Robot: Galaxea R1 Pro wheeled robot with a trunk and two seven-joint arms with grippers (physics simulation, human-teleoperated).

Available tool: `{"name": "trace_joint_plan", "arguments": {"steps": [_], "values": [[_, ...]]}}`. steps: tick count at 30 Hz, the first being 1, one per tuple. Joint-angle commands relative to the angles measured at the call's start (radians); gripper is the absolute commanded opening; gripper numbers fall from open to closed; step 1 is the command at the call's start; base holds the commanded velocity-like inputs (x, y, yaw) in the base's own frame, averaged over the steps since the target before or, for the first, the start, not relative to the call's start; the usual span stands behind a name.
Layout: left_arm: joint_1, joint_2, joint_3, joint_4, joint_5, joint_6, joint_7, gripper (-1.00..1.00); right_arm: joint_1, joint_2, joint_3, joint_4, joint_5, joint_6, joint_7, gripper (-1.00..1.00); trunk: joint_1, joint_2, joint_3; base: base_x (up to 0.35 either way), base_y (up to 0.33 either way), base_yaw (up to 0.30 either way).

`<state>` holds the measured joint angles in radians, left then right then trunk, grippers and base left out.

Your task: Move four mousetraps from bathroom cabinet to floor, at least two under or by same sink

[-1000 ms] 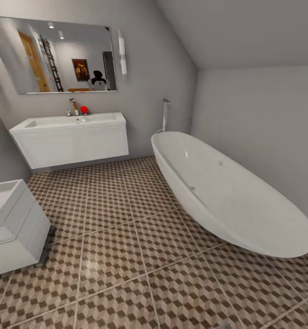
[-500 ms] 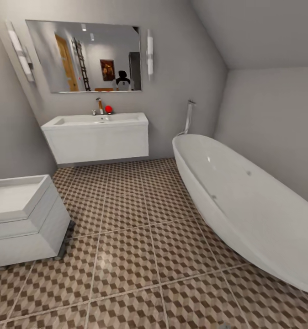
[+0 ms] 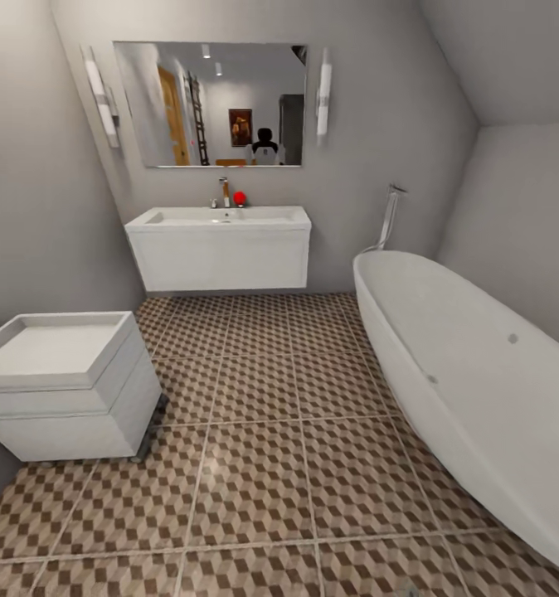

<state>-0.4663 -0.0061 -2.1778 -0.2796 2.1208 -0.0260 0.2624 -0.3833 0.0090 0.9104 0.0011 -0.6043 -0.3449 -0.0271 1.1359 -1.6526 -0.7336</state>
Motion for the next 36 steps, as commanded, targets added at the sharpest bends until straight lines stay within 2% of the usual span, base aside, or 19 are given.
{"name": "trace_joint_plan", "arguments": {"steps": [1, 15, 26, 36], "values": [[-0.002, 0.000, -0.007, -0.003, 0.002, -0.002, 0.005, -1.00, 0.000, 0.000, 0.008, 0.000, -0.006, -0.003, -0.003, -1.00, 0.000, 0.000, -0.001, 0.165, 0.000, 0.286], [-0.002, 0.000, -0.007, -0.003, 0.002, -0.002, 0.005, -1.00, 0.001, 0.000, 0.008, 0.000, -0.006, -0.002, -0.002, -1.00, 0.000, 0.000, -0.001, 0.149, 0.000, 0.269], [-0.002, 0.000, -0.007, -0.003, 0.002, -0.002, 0.005, -1.00, 0.001, -0.003, 0.009, 0.000, -0.006, 0.006, -0.002, -1.00, 0.000, 0.000, -0.001, 0.153, 0.000, 0.025], [-0.002, 0.000, -0.007, -0.003, 0.000, -0.002, 0.005, -1.00, 0.001, -0.002, 0.008, 0.000, -0.008, 0.000, -0.001, -1.00, 0.000, 0.000, -0.001, 0.283, 0.000, 0.000]]}}
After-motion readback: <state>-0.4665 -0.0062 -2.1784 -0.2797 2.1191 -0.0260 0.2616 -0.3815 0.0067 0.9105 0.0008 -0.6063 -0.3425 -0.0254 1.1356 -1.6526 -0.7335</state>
